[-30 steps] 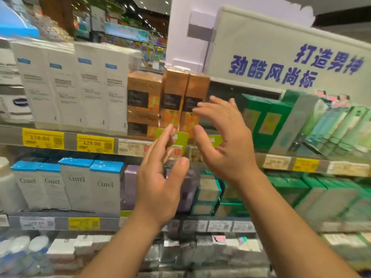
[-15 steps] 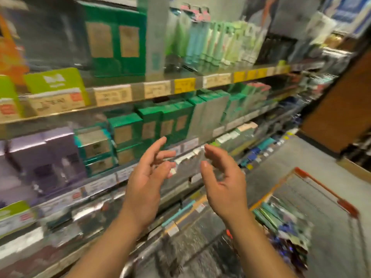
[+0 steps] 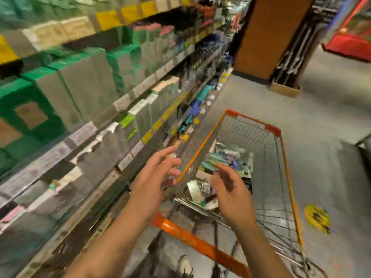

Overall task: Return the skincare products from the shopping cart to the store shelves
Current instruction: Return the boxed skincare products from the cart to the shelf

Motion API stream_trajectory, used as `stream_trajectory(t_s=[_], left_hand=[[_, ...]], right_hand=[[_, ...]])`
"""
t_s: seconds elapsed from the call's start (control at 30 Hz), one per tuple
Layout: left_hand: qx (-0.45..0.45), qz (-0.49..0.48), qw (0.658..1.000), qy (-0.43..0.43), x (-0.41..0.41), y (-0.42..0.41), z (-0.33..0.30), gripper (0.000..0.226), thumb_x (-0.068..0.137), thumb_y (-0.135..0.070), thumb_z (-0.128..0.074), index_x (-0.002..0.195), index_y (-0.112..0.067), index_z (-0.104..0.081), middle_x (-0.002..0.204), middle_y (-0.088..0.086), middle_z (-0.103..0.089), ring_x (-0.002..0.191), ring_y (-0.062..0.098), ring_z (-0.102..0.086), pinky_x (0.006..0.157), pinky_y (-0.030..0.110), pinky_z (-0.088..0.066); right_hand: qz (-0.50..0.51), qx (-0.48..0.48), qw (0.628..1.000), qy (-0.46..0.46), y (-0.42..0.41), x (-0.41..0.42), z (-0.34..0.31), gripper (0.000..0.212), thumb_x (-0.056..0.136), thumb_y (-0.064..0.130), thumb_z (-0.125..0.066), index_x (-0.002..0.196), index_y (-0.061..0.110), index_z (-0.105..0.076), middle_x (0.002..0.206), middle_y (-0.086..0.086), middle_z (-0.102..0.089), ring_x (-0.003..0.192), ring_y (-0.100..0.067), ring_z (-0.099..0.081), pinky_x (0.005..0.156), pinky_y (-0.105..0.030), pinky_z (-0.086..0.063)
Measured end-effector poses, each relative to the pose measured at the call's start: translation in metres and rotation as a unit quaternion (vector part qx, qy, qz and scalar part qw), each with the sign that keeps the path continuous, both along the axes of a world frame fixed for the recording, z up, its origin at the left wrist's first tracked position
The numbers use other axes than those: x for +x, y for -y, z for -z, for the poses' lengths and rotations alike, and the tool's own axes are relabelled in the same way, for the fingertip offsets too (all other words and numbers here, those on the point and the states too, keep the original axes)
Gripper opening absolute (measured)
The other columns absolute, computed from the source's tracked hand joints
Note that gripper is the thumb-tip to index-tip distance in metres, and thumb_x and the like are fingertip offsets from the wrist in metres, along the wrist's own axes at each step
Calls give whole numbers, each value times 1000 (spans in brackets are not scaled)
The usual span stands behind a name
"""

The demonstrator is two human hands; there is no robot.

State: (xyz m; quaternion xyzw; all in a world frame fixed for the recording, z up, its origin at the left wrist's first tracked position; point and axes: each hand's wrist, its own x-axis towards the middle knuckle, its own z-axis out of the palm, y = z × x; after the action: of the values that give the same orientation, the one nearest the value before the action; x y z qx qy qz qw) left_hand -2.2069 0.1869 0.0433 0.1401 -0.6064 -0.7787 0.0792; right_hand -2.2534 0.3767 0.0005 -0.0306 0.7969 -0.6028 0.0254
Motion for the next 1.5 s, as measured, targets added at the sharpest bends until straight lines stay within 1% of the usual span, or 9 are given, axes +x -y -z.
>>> stream_trajectory(t_s=[0.13, 0.3, 0.47, 0.63, 0.83, 0.97, 1.17, 1.37, 1.5], left_hand=[[-1, 17, 999, 47, -39, -36, 11, 50, 75, -54, -66, 117, -30, -72, 110, 5, -75, 87, 20, -68, 82, 43, -52], [-1, 17, 992, 122, -80, -67, 40, 22, 106, -26, -50, 119, -23, -67, 107, 10, -74, 87, 26, -65, 77, 41, -51], [36, 5, 981, 190, -113, -79, 71, 34, 90, -31, -56, 119, -16, -65, 94, 7, -74, 72, 20, -67, 64, 32, -56], [-27, -10, 970, 242, -136, -80, 100, 25, 106, -25, -50, 112, -27, -74, 100, 6, -78, 83, 25, -70, 85, 47, -55], [-85, -6, 958, 275, -179, -86, 145, 19, 100, -38, -56, 104, -36, -75, 104, -4, -77, 87, 20, -74, 83, 42, -52], [-87, 3, 949, 304, -193, -96, 169, 22, 97, -44, -61, 109, -31, -73, 103, -5, -77, 88, 19, -73, 88, 46, -56], [-91, 22, 943, 319, -189, -98, 180, 18, 102, -37, -59, 108, -25, -71, 103, -2, -76, 80, 12, -68, 84, 41, -56], [-95, 33, 942, 319, -190, -97, 188, 16, 103, -27, -57, 108, -24, -72, 97, -2, -77, 79, 12, -67, 72, 29, -56], [-100, 30, 938, 331, -189, -94, 193, 15, 102, -30, -58, 104, -24, -72, 99, -3, -77, 79, 11, -67, 74, 30, -55]], right_hand=[[4, 18, 997, 70, -46, -31, 25, 19, 102, 19, -63, 119, 28, -64, 90, 5, -68, 68, 6, -61, 65, -11, -45], [-56, 126, 973, 183, -82, -81, 75, 23, 100, 43, -62, 122, 37, -59, 98, 14, -68, 86, 4, -64, 64, -16, -42], [-54, 129, 952, 274, -89, -122, 150, 43, 97, 41, -69, 133, 25, -53, 101, 6, -68, 75, -8, -65, 61, -24, -44], [-49, 172, 929, 325, -71, -152, 242, 48, 88, 50, -76, 119, 16, -61, 91, 3, -72, 85, -15, -68, 79, -36, -56], [-39, 129, 930, 343, -41, -164, 328, 42, 88, 30, -81, 112, 14, -51, 94, -2, -65, 91, -26, -68, 73, -24, -54], [-74, 195, 916, 343, -34, -168, 382, 38, 88, 36, -78, 106, 20, -48, 98, -6, -59, 95, -27, -61, 86, -36, -50], [-144, 226, 880, 391, -25, -175, 408, 51, 90, 45, -73, 123, 18, -45, 111, -7, -65, 93, -23, -63, 74, -33, -52], [-171, 329, 853, 367, -17, -182, 424, 96, 78, 66, -77, 147, 10, -40, 142, -15, -45, 135, -35, -40, 108, -45, -38], [-158, 326, 852, 379, -28, -195, 431, 73, 70, 60, -85, 124, 19, -58, 127, -12, -49, 117, -31, -48, 92, -40, -43]])
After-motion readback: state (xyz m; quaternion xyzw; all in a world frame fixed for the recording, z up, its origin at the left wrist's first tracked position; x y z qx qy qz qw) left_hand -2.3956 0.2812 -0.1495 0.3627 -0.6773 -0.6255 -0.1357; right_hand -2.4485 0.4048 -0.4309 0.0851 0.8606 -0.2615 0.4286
